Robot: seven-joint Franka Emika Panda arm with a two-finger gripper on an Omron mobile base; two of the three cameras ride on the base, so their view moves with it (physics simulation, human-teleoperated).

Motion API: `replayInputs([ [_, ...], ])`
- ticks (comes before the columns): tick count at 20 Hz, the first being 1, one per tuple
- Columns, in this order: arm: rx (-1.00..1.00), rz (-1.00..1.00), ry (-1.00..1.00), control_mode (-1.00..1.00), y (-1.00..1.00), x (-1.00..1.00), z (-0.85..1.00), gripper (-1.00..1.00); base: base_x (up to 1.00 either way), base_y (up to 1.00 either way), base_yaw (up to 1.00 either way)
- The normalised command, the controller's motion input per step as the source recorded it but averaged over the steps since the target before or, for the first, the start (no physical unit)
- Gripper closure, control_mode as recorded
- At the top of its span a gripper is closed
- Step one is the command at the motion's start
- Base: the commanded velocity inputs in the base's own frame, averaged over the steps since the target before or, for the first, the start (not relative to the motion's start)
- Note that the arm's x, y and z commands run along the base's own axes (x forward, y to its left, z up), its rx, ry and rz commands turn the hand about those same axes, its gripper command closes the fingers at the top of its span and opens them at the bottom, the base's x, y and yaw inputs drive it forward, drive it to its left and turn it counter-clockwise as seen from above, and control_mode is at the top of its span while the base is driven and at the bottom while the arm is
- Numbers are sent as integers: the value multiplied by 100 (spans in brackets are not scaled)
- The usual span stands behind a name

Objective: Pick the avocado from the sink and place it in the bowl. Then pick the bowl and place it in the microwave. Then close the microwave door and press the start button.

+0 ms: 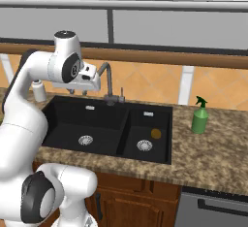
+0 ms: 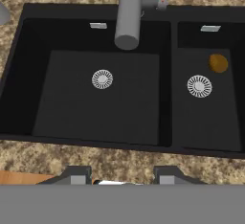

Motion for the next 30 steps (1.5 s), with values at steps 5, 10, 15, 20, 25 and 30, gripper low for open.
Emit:
replayInputs([
  [5, -2, 0, -1, -100, 1, -9, 0, -100, 0, 0, 0],
  [10, 10, -7, 0, -100, -65, -25, -9, -100, 0, 0, 0],
  [15, 16, -20, -1, -100, -91, -34, -29, -100, 0, 0, 0],
  [20, 10, -15, 6, -100, -51, -17, -33, -100, 0, 0, 0],
  [25, 29, -29, 19, -100, -65, 30, -51, -100, 0, 0, 0],
  [30, 32, -35, 23, -100, -39, 88, -78, -100, 0, 0, 0],
])
